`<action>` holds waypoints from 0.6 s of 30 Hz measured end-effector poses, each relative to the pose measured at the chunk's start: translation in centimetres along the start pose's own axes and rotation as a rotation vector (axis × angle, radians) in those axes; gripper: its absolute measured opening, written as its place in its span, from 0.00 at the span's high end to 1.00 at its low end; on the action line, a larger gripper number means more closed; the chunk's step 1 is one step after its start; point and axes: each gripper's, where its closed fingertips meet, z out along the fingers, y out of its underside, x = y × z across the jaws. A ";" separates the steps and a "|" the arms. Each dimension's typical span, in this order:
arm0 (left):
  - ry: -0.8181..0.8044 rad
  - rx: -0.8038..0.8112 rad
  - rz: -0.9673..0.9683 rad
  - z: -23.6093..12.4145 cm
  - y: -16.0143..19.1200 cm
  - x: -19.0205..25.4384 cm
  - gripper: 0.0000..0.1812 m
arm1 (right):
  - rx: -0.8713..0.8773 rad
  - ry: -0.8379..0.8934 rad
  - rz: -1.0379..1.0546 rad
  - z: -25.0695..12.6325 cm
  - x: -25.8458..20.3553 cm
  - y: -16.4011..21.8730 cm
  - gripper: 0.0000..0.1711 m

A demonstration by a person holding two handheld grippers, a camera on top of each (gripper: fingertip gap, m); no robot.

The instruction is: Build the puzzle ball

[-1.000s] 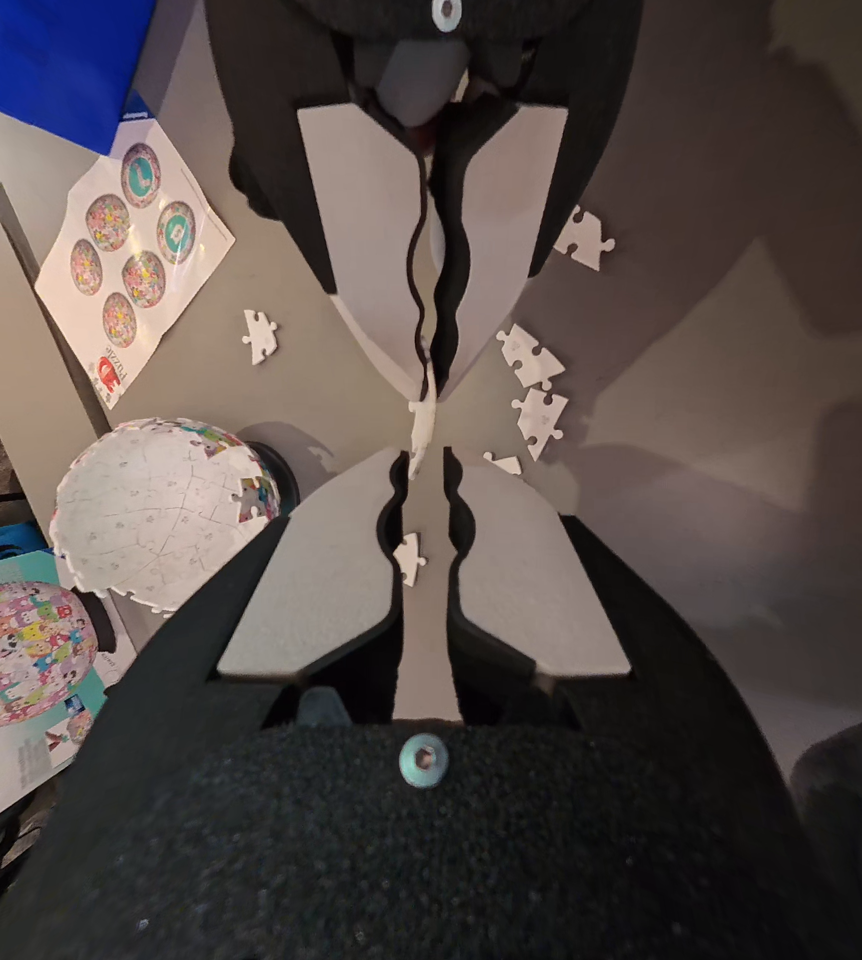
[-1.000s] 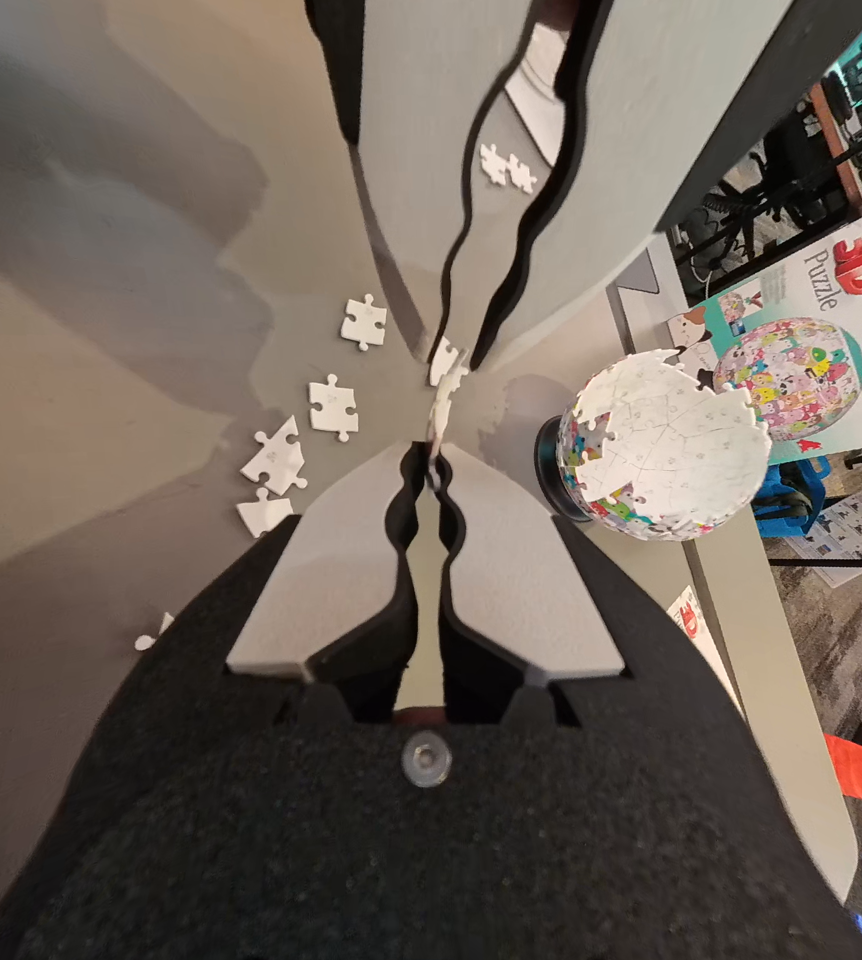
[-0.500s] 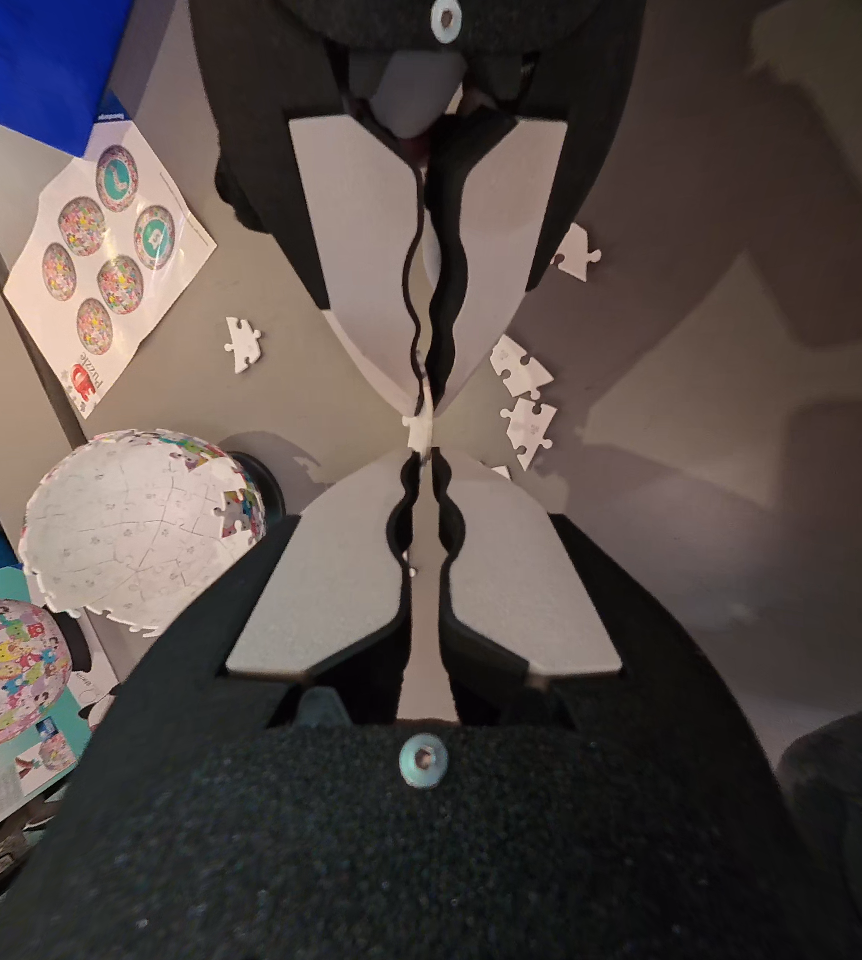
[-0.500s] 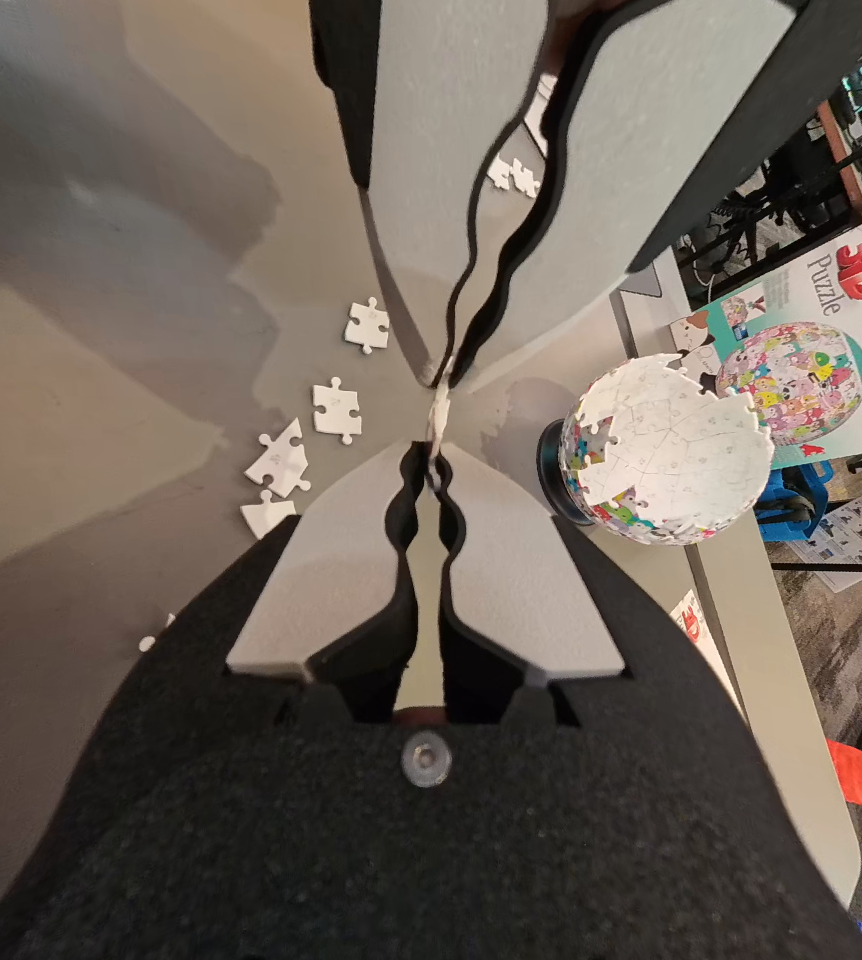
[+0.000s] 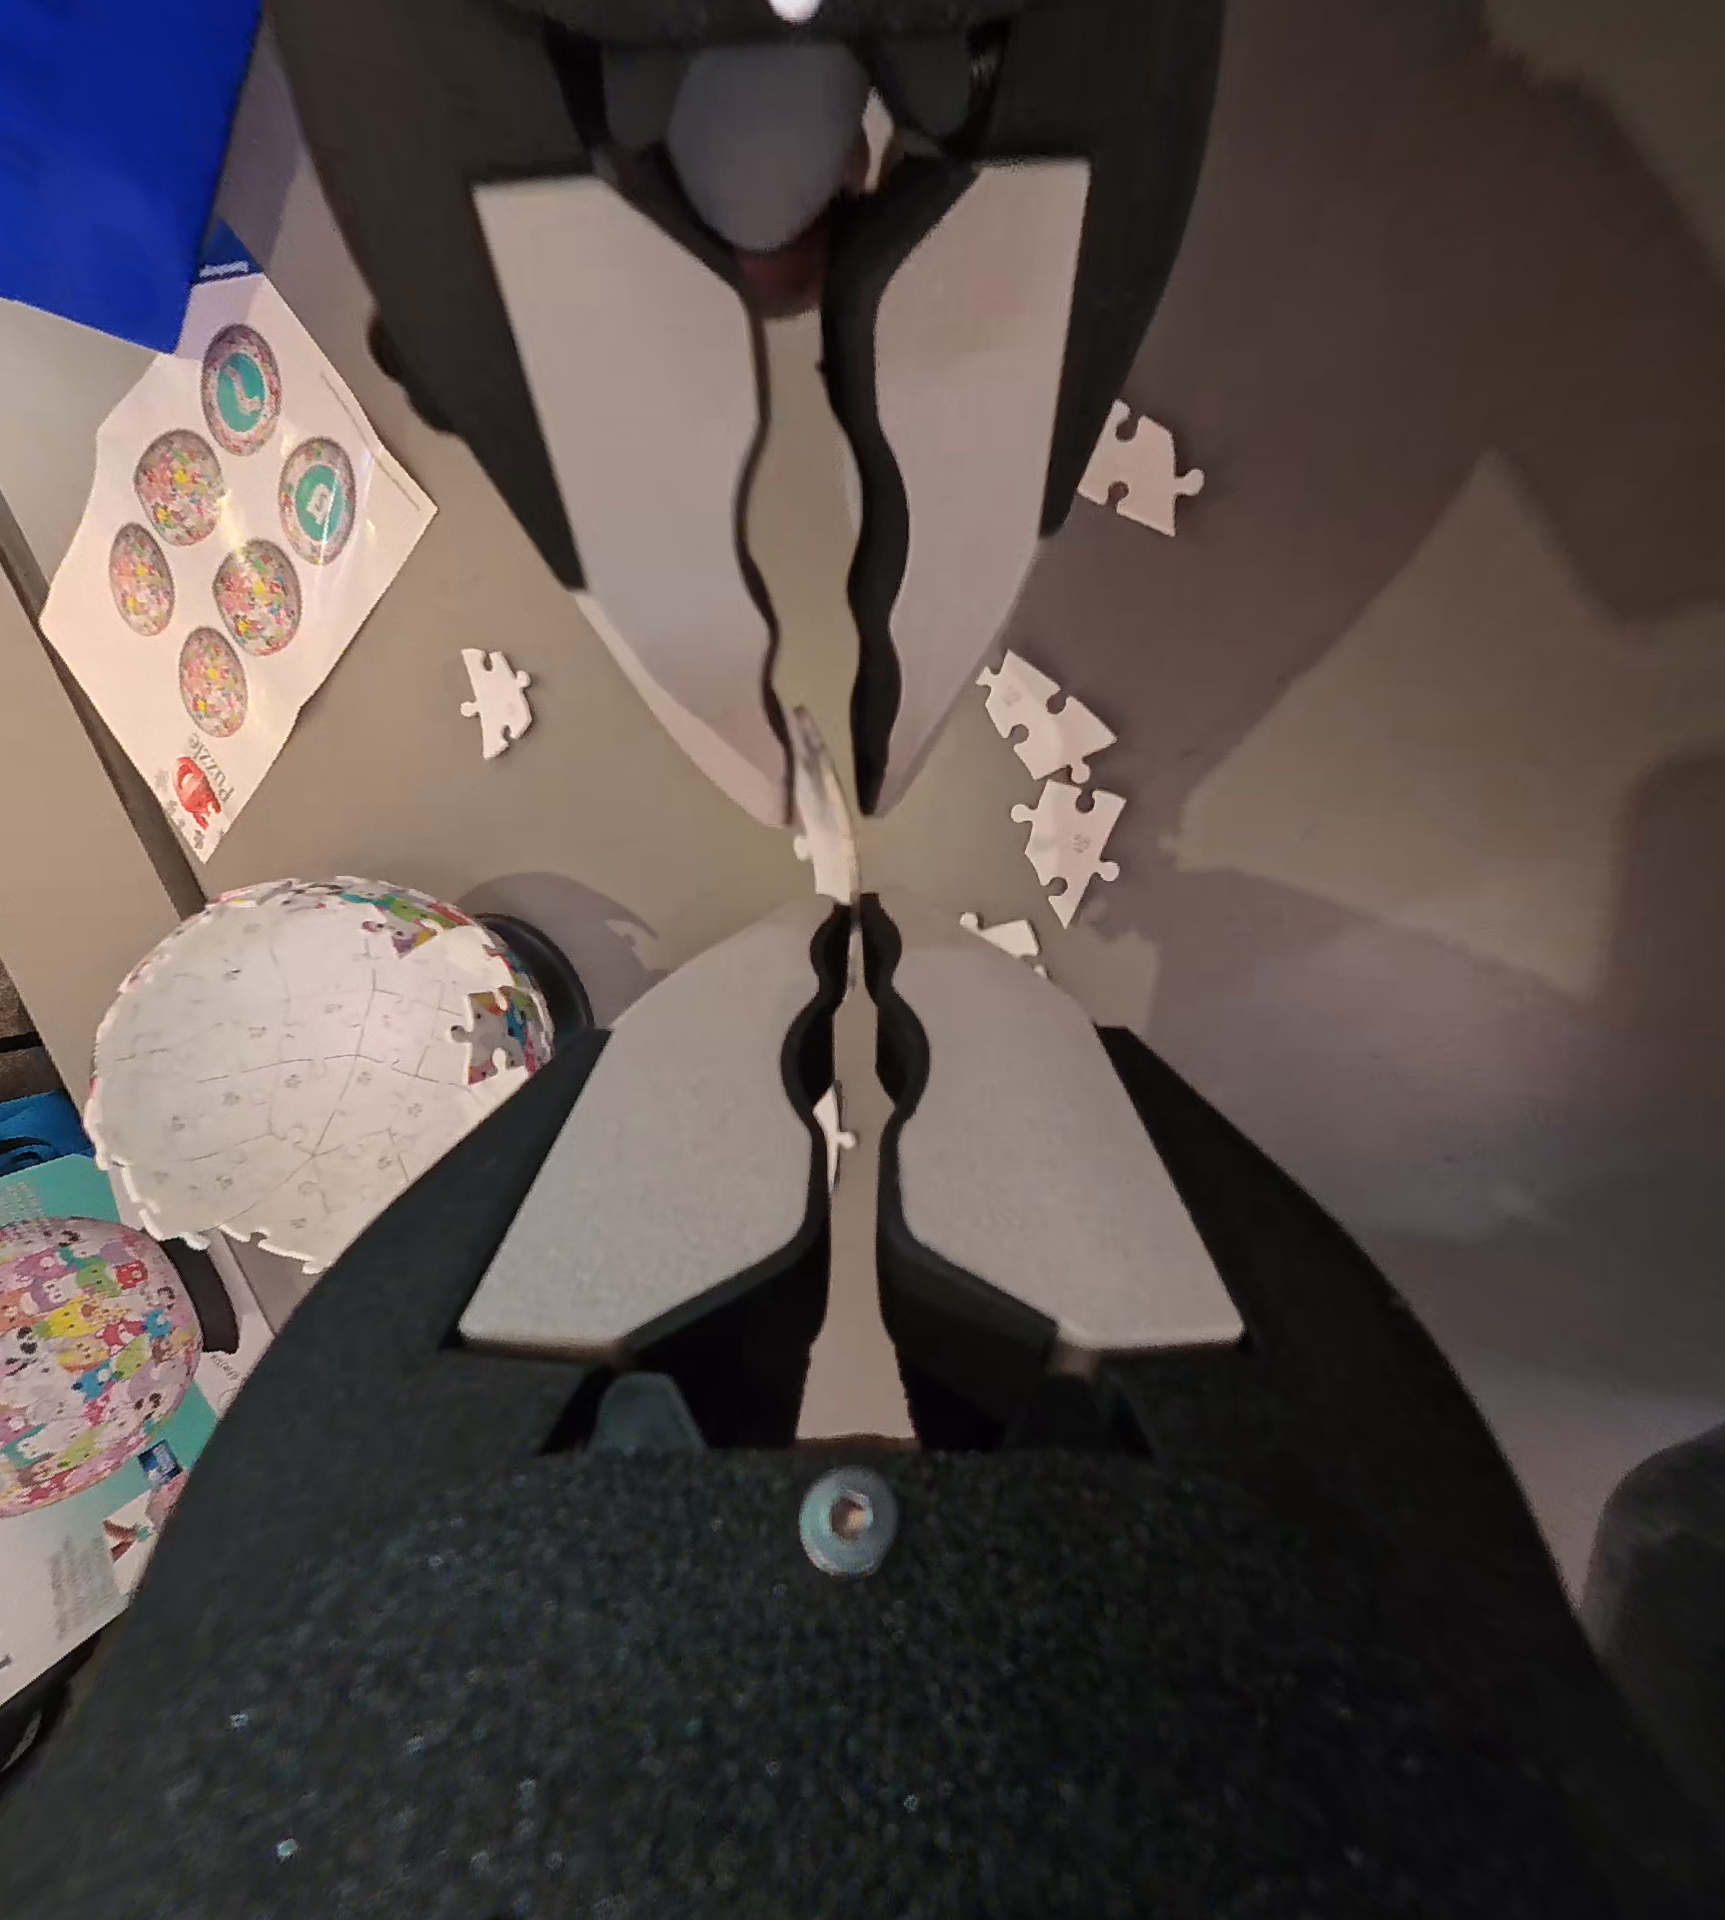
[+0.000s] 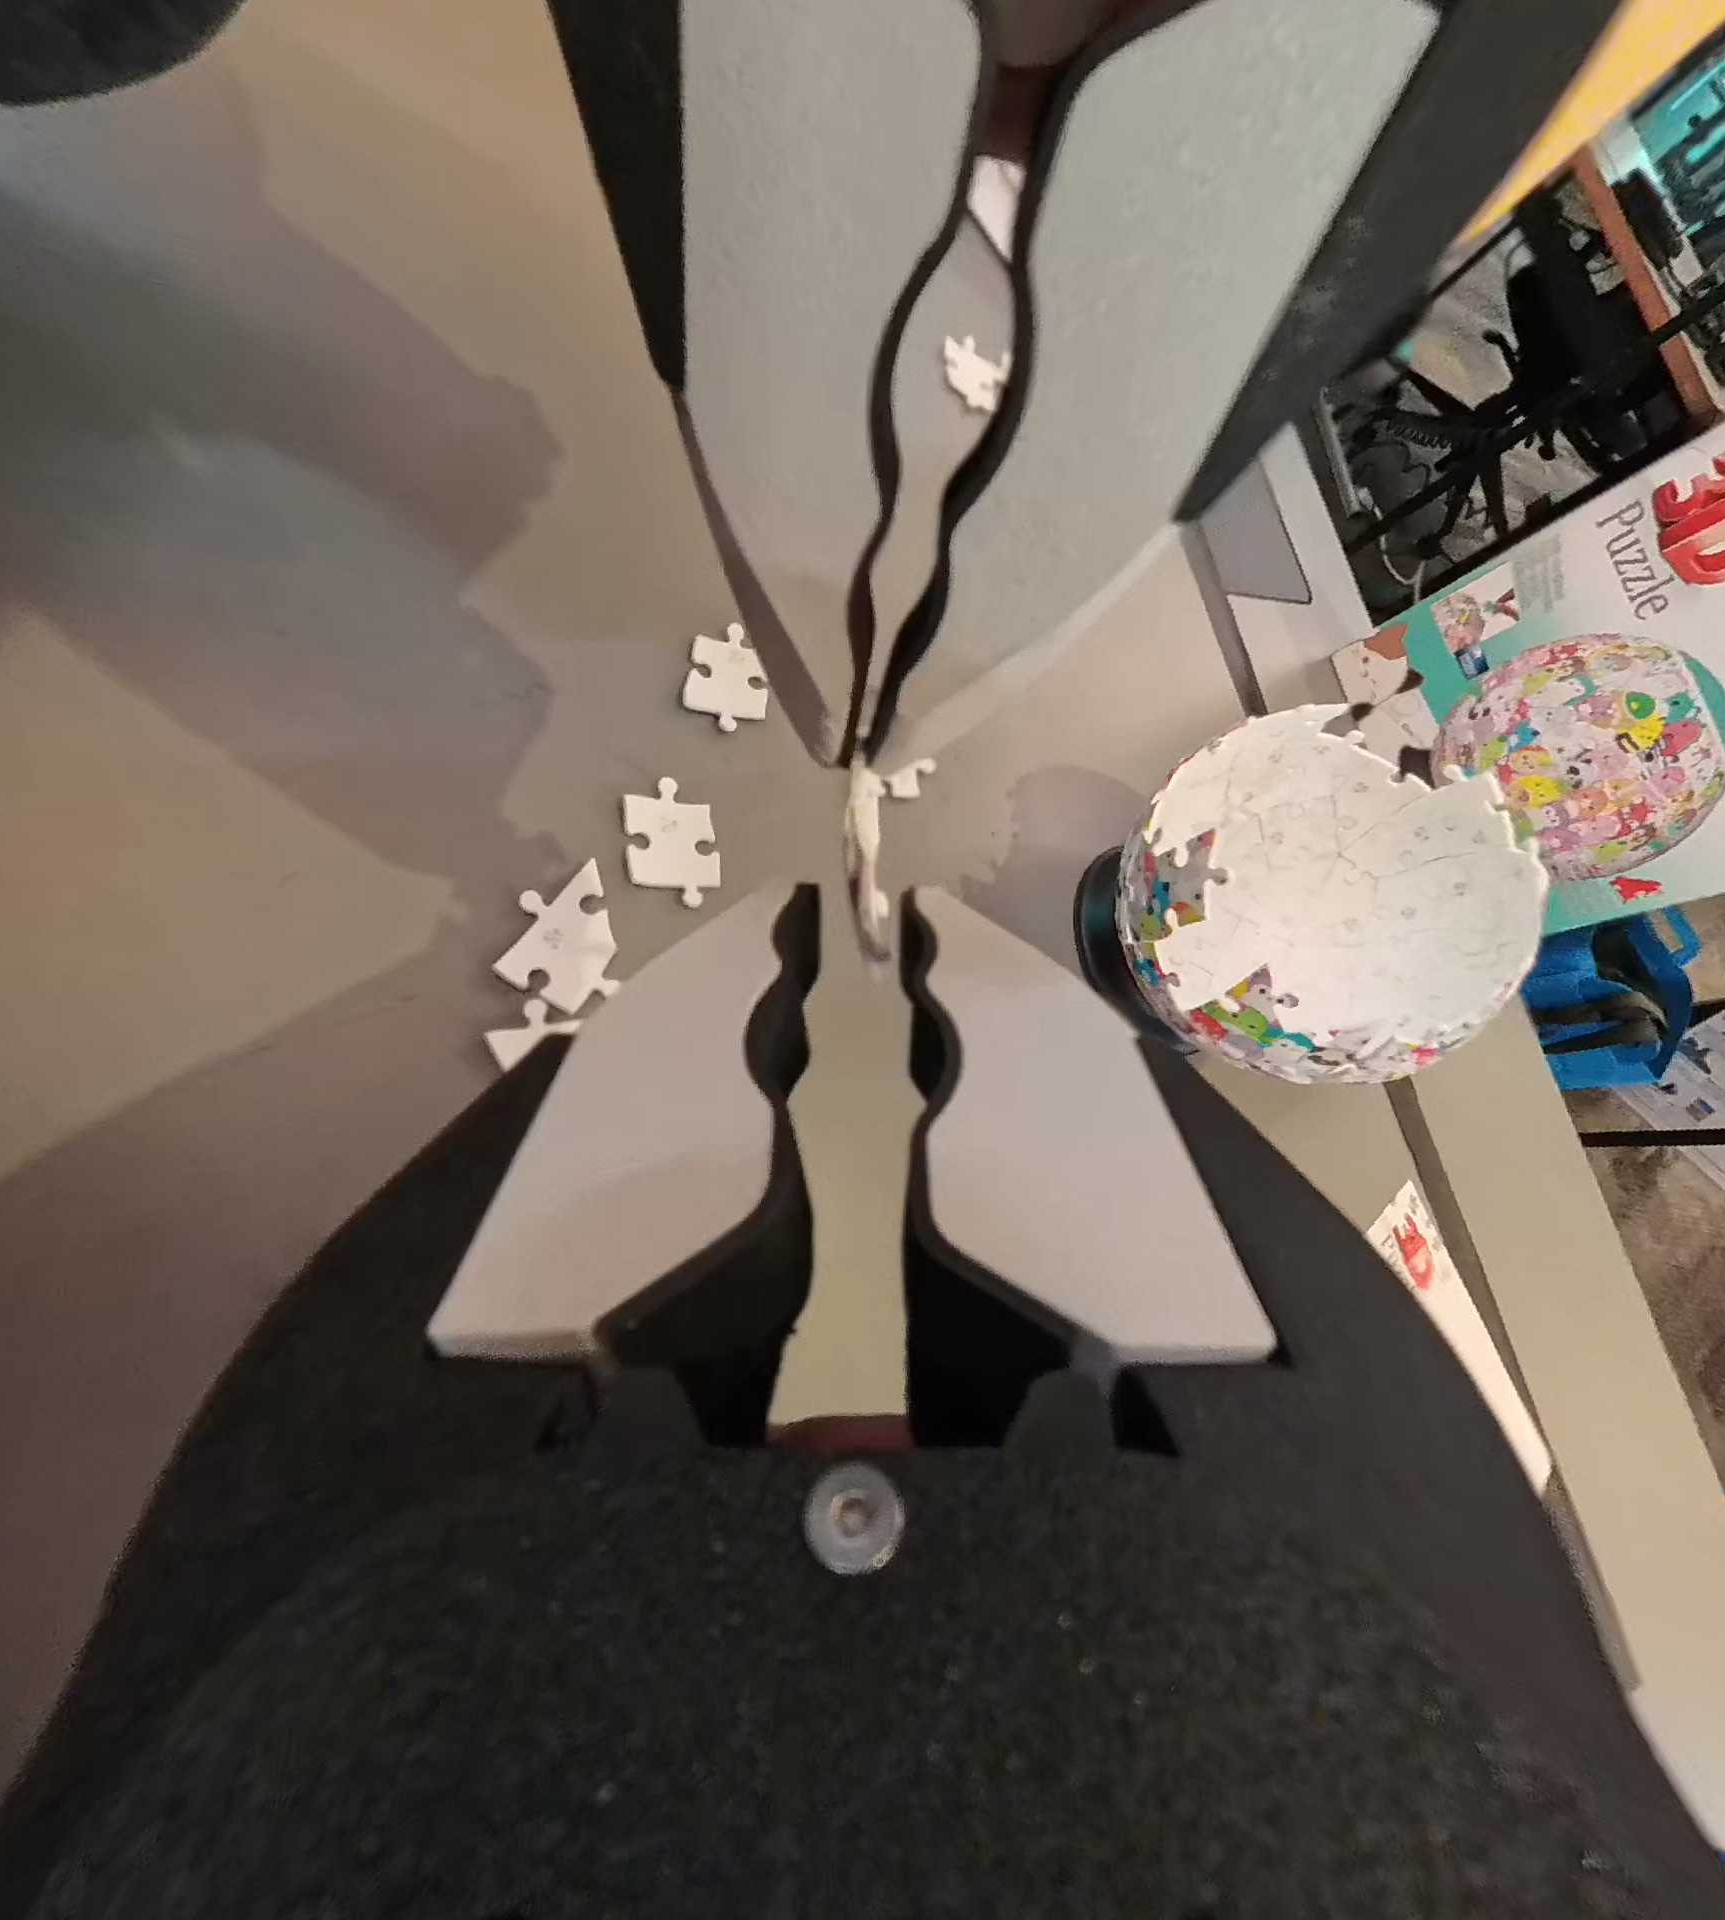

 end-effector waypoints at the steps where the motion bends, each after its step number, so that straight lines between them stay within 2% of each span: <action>1: 0.000 -0.011 0.009 -0.1 0.3 0.0 0.99 | 0.013 0.005 0.024 -0.3 0.2 0.0 0.87; 3: -0.007 -0.030 0.032 -0.4 1.0 -0.3 0.99 | 0.053 0.015 0.091 -1.5 0.9 0.3 0.81; 9: -0.007 -0.050 0.126 -1.8 4.1 -3.2 0.99 | 0.240 -0.021 0.373 -4.4 2.2 3.8 0.81; 13: 0.070 -0.031 0.098 -1.8 6.8 -6.3 0.99 | 0.358 -0.066 0.499 -4.3 2.6 5.9 0.81; 18: 0.215 -0.037 0.080 0.4 10.0 -8.7 0.99 | 0.407 -0.083 0.512 -3.3 2.7 7.0 0.80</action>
